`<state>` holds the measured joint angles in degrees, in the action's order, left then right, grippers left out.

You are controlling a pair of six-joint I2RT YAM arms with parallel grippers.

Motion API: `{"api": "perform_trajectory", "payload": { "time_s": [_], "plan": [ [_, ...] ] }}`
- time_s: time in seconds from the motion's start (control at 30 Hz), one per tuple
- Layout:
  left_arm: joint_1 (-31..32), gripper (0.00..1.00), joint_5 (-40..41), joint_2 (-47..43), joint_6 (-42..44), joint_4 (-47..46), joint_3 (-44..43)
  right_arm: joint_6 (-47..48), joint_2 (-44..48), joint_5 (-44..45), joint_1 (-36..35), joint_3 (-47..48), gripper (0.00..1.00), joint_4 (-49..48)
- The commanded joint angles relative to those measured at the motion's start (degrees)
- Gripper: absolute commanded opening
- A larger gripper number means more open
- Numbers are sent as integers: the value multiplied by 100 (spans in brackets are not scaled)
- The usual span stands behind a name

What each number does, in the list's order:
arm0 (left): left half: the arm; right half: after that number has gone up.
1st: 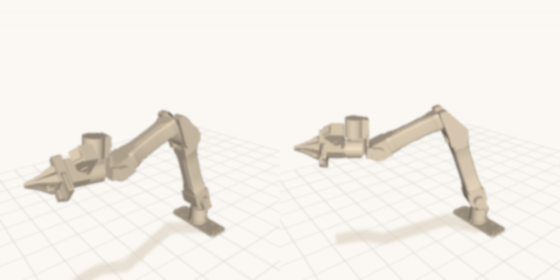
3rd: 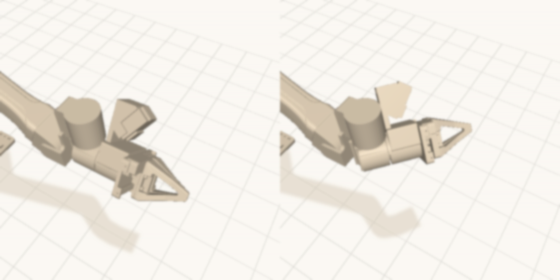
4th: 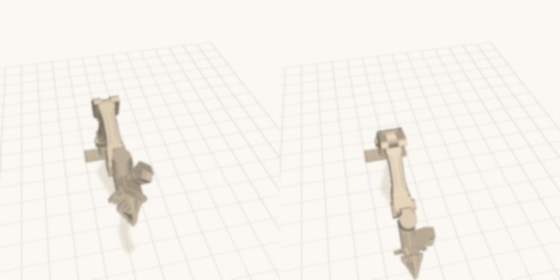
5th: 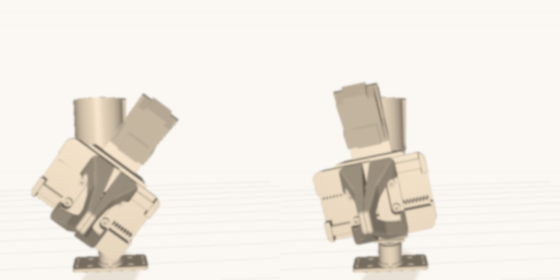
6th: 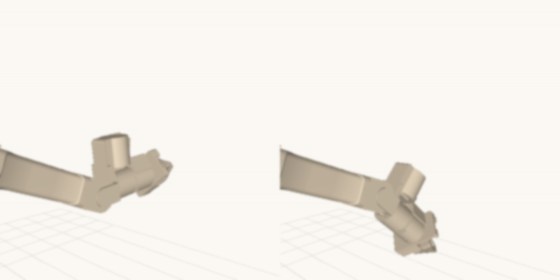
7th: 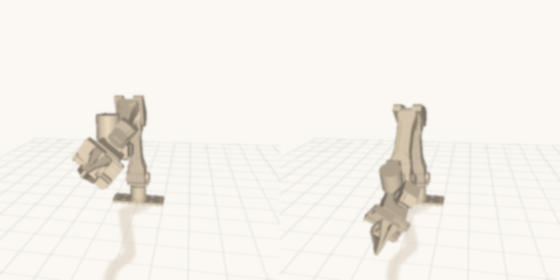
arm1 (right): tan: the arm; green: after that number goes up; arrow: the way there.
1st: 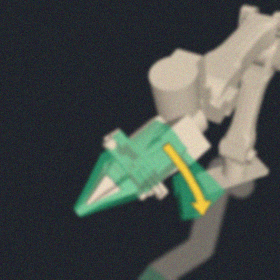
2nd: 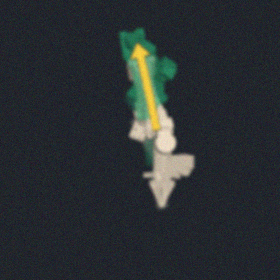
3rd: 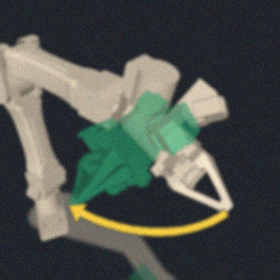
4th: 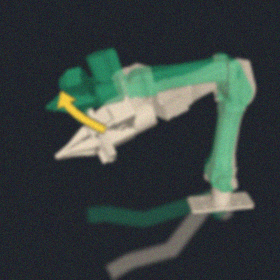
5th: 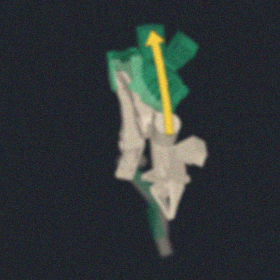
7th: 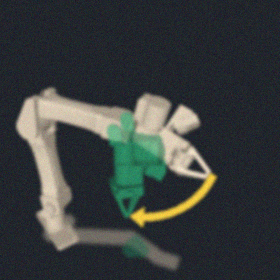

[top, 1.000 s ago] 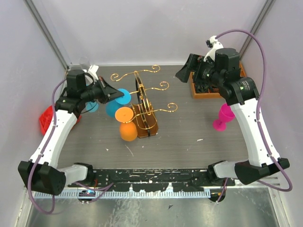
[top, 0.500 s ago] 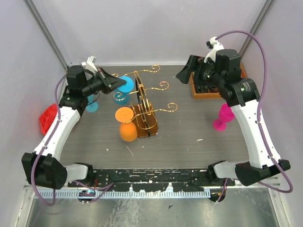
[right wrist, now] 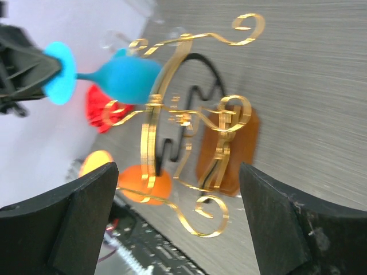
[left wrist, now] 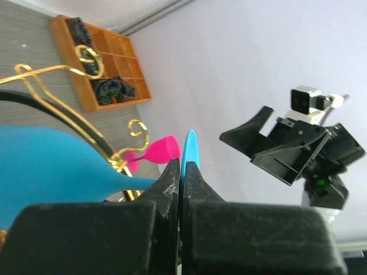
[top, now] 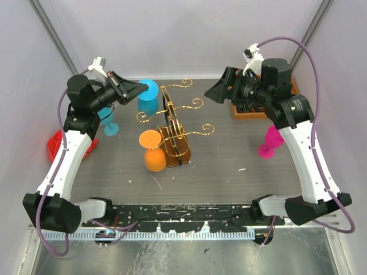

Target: Take the wine glass off the wine glass rack

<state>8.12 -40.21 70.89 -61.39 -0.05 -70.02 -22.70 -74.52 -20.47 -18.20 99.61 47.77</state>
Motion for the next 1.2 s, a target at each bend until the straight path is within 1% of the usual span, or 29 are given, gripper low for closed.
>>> {"api": "perform_trajectory", "payload": {
  "time_s": [0.0,0.13,0.3,0.43,0.6,0.73,0.77,0.8,0.87,0.93,0.97,1.1,1.17],
  "plan": [
    [-30,0,-444,-337,-499,-1139,56,-635,-30,-1628,-294,38,91,-1212],
    [-24,0,-582,-423,-567,-1130,-108,-1024,-252,-1964,-777,134,89,-1818],
    [-13,0,-708,-520,-630,-1031,-252,-1445,-576,-2192,-1300,169,82,-2616],
    [-8,0,-748,-590,-750,-1082,-267,-1454,-831,-2020,-1616,331,78,-2685],
    [61,0,-751,-637,-851,-1118,-261,-1549,-1014,-1944,-1892,372,74,-2999],
    [86,0,-789,-715,-942,-1172,-247,-1410,-1089,-1802,-1931,465,70,-2856],
    [86,0,-771,-773,-749,-905,-362,-1327,-1050,-1719,-1922,478,70,-2769],
    [85,0,-717,-879,-341,-376,-554,-1219,-996,-1593,-1919,512,70,-2660],
    [93,0,-432,-1045,804,1153,-1175,-978,-887,-1286,-1922,644,71,-2301],
    [109,0,82,-1211,1823,2570,-1753,-802,-798,-1017,-1912,771,72,-2003],
    [130,0,362,-1328,2216,3051,-1924,-734,-766,-923,-1909,823,73,-1864],
    [137,0,1589,-1955,3010,4365,-1902,-639,-722,-775,-1894,850,73,-1493],
    [133,0,1951,-2241,3156,4679,-1650,-647,-741,-748,-1898,820,73,-1416]
  ]
}}
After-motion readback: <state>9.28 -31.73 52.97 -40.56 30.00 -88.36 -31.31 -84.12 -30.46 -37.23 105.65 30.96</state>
